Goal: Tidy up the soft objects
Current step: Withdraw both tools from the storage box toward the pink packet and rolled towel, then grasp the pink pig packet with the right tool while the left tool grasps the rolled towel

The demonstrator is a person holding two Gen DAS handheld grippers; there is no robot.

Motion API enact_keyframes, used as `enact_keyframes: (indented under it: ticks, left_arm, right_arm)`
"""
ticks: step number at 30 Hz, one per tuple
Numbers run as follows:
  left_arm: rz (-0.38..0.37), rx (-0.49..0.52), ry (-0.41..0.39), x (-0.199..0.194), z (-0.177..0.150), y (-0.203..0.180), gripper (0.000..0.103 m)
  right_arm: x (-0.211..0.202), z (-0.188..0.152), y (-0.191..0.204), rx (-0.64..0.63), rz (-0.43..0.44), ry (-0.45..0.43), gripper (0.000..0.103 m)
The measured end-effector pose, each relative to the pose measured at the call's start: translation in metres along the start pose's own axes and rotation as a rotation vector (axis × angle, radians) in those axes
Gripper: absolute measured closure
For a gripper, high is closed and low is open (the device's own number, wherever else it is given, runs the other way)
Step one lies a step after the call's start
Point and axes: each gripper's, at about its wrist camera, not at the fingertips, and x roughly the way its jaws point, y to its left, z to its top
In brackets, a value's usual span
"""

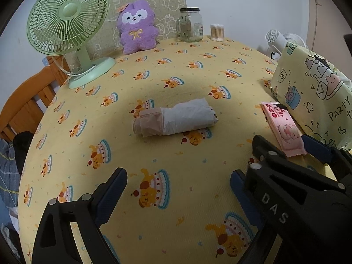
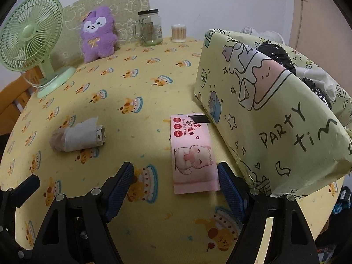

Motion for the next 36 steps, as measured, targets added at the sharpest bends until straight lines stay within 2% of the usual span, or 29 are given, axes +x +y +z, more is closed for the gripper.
enact_keyframes:
  ticks: [3,4,9,11,15,20,23,29,33,36]
  left_arm:
    - [0.003,-0.004,0.000,0.000,0.000,0.001,0.006]
    - [0.005,-0.003,-0.001,0.000,0.000,0.001,0.006]
    - [0.024,0.015,-0.014,-0.003,-0.002,0.000,0.007]
    - [0.035,0.017,-0.020,-0.004,-0.002,0.002,0.007]
    - [0.070,-0.017,-0.020,-0.004,0.000,0.011,0.009]
    - [0.096,-0.055,-0.033,-0.004,0.010,0.021,0.009]
    - [0.069,-0.051,-0.049,-0.005,0.017,0.024,0.009]
    - [0.050,0.078,-0.096,-0.007,0.038,0.020,0.009]
    - [-0.015,0.117,-0.061,0.006,0.047,0.018,0.012]
    - [-0.008,0.153,-0.060,0.012,0.049,0.014,0.018]
  right_arm:
    - [-0.002,-0.001,-0.002,0.013,-0.002,-0.013,0.046]
    - [-0.003,-0.002,-0.004,0.019,-0.005,-0.017,0.057]
    - [-0.004,-0.003,-0.004,0.013,-0.003,-0.024,0.059]
    - [-0.005,-0.004,-0.004,0.012,0.022,-0.028,0.060]
    - [-0.011,-0.005,-0.004,0.041,0.069,-0.032,0.060]
    - [-0.024,0.002,0.000,0.046,0.093,-0.079,0.060]
    - [-0.028,0.009,0.004,0.044,0.105,-0.094,0.060]
    - [-0.027,0.023,0.010,0.046,0.118,-0.097,0.060]
    - [-0.021,0.031,0.013,0.031,0.121,-0.075,0.060]
    - [-0.013,0.032,0.014,0.023,0.124,-0.044,0.060]
